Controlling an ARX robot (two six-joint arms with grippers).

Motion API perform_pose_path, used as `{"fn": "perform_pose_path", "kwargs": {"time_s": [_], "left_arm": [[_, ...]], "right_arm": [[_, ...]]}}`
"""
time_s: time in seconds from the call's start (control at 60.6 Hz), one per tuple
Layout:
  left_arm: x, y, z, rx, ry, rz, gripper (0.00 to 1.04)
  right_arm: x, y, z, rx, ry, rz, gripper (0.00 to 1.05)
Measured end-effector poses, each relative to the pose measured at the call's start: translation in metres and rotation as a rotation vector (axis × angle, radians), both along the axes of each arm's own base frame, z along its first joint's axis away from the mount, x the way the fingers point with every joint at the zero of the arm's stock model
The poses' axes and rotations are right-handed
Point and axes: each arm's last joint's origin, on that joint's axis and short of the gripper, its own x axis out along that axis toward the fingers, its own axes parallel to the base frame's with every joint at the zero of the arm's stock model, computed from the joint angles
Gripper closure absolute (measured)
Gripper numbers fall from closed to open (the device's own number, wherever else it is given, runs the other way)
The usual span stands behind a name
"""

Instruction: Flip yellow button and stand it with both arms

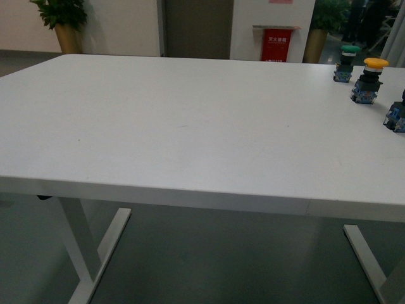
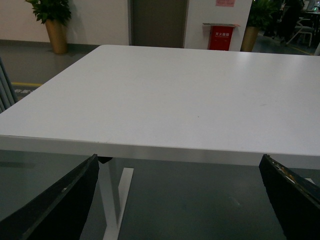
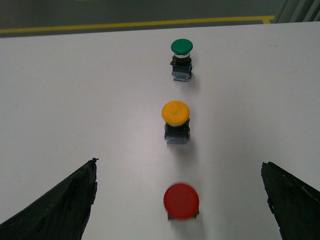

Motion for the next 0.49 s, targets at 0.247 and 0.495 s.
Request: {"fn": "perform_pose_path", "kwargs": {"time_s": [0.247, 0.495], "left_arm": [[0.0, 0.0, 0.0, 0.0, 0.0, 0.0, 0.06], [0.0, 0.0, 0.0, 0.0, 0.0, 0.0, 0.06]], "right_arm": [[-0.159, 0.003, -0.026, -0.04, -0.406, -0.04, 0.29], [-0.227, 0.022, -0.108, -0.089, -0.448, -0.029, 0.7]]}}
